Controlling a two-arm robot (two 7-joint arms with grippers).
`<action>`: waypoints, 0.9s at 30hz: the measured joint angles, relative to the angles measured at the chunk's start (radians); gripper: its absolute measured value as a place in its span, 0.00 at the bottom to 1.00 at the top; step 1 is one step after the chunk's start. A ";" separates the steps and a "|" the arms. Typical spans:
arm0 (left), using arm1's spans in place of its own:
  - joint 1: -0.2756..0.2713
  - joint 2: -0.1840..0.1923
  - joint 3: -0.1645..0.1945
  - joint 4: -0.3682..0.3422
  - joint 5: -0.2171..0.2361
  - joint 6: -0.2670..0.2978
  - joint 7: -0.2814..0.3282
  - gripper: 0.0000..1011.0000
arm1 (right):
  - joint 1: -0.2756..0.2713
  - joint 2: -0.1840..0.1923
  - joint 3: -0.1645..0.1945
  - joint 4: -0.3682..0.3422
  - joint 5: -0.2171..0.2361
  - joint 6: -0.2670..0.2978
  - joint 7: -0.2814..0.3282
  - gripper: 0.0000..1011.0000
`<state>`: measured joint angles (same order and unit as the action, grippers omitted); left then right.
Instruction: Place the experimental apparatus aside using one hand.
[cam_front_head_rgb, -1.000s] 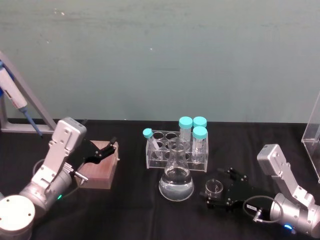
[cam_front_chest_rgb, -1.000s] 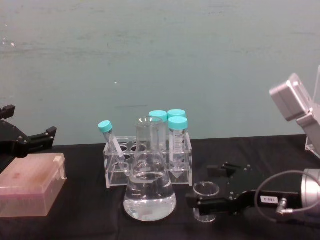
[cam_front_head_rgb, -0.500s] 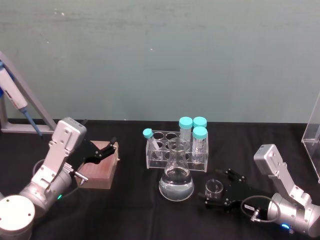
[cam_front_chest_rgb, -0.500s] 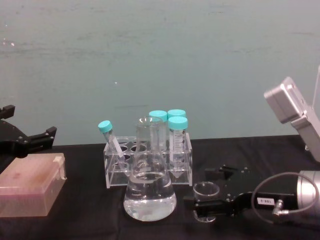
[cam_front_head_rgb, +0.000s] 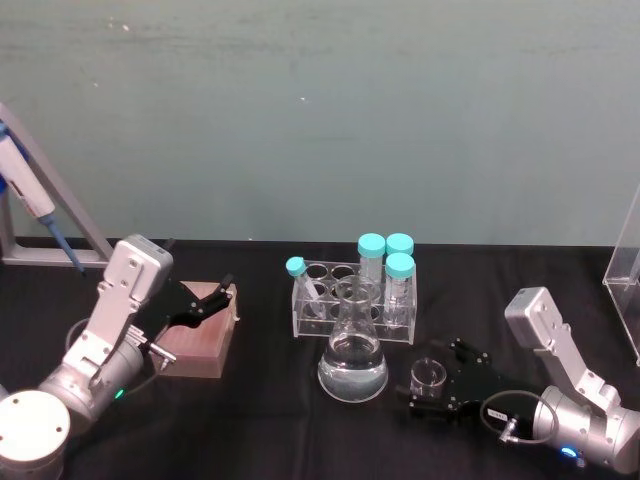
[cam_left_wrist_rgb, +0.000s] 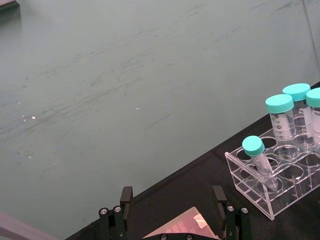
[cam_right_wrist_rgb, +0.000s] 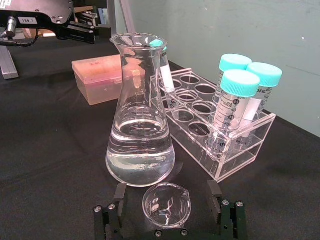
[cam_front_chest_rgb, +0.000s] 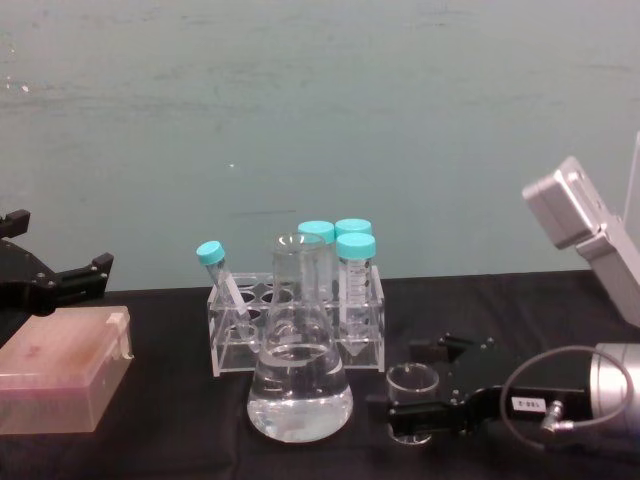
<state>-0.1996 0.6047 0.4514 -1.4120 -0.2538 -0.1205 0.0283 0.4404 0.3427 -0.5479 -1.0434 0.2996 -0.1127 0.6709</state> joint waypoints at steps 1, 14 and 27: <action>0.000 0.000 0.000 0.000 0.000 0.000 0.000 0.99 | 0.000 0.000 0.000 0.000 0.000 0.001 0.000 0.99; 0.000 0.000 0.000 0.000 0.000 0.000 0.000 0.99 | 0.003 -0.005 -0.002 0.008 -0.005 0.002 -0.006 0.99; 0.000 0.000 0.000 0.000 0.000 0.000 0.000 0.99 | 0.010 -0.011 -0.002 0.015 -0.010 0.006 -0.012 0.99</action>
<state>-0.1995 0.6047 0.4514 -1.4120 -0.2539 -0.1205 0.0283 0.4499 0.3315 -0.5498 -1.0281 0.2892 -0.1067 0.6591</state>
